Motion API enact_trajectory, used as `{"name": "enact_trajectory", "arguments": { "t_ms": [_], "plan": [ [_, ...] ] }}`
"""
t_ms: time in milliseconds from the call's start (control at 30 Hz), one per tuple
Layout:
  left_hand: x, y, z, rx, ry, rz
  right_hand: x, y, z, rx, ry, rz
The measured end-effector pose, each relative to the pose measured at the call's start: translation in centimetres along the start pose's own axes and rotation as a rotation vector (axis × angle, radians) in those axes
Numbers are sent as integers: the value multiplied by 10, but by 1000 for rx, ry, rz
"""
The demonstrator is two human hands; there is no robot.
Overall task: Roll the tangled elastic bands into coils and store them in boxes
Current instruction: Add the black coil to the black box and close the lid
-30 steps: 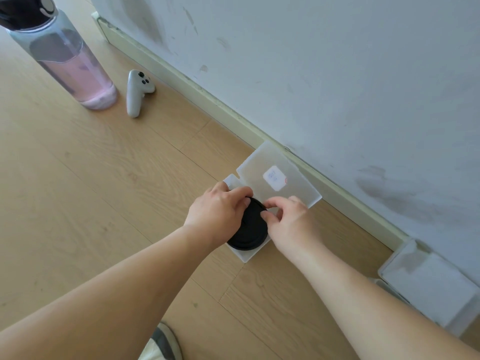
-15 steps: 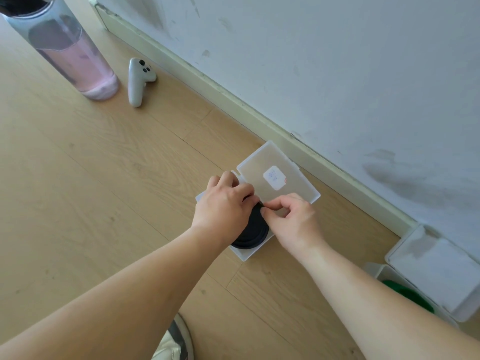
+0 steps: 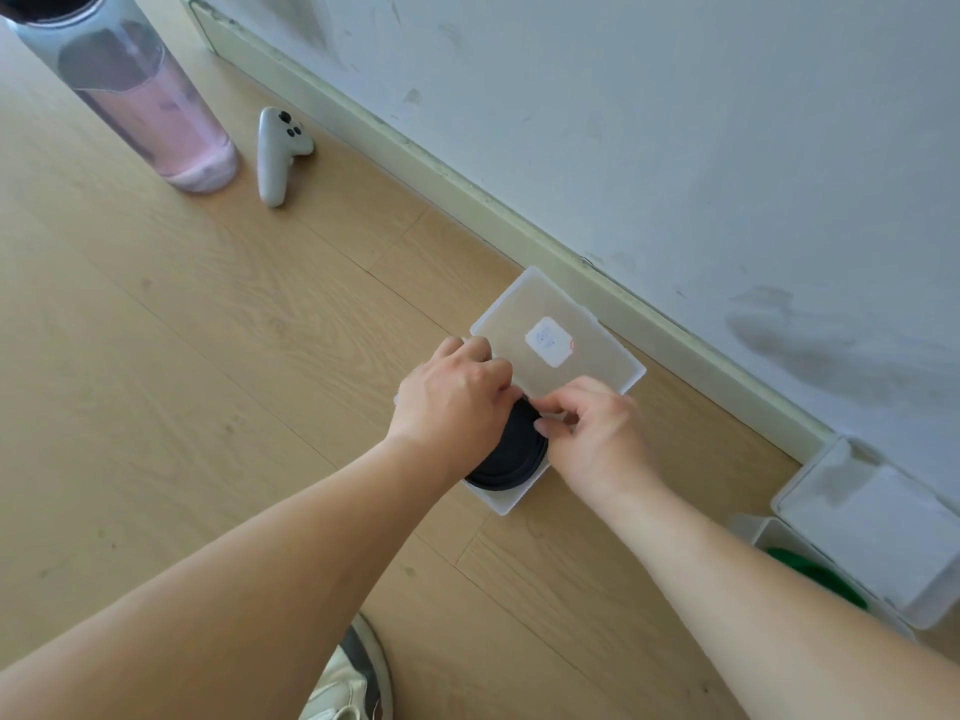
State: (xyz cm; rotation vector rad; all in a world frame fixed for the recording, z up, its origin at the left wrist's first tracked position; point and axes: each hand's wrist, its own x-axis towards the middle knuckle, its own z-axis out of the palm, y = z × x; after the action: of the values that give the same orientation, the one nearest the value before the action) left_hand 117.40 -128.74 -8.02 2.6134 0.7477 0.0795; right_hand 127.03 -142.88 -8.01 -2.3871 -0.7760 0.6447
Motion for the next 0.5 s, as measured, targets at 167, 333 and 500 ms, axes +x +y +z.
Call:
{"name": "enact_trajectory", "arguments": {
  "t_ms": [167, 333, 500],
  "plan": [
    [12, 14, -1, -66, -107, -146, 25, -7, -23, -370, 35, -217],
    [5, 16, 8, -239, -18, -124, 10, 2, -14, -409, 149, -288],
    [2, 11, 15, -278, 18, -90, -5, 3, -2, 273, 74, 230]
  ]
}}
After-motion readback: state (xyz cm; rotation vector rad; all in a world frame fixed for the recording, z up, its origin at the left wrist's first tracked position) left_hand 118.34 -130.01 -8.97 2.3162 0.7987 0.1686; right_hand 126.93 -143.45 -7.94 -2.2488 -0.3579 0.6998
